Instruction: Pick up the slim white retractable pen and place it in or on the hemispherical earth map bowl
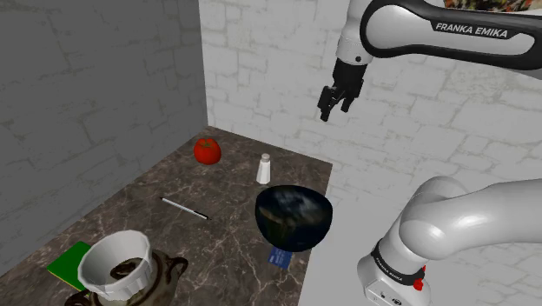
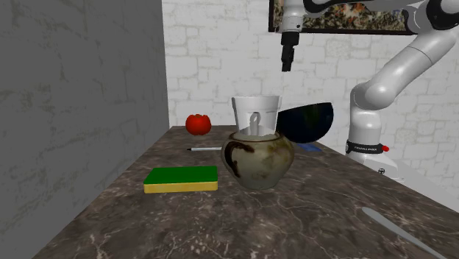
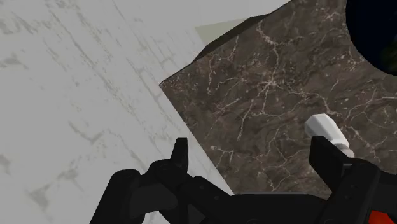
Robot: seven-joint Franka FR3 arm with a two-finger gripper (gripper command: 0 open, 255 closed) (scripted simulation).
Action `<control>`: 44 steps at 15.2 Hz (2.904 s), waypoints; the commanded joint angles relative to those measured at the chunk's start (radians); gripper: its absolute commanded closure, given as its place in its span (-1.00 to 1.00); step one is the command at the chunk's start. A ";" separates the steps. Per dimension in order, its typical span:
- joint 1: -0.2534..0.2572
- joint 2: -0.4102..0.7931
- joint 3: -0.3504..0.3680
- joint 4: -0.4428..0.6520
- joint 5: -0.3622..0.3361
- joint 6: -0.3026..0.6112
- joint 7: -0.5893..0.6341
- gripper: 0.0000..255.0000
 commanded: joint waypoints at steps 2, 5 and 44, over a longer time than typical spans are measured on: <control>0.009 0.022 0.004 -0.003 0.012 0.024 0.001 -1.00; 0.038 0.094 0.016 -0.008 0.047 0.095 0.001 -1.00; 0.338 1.140 0.232 0.568 0.330 0.582 -0.113 -1.00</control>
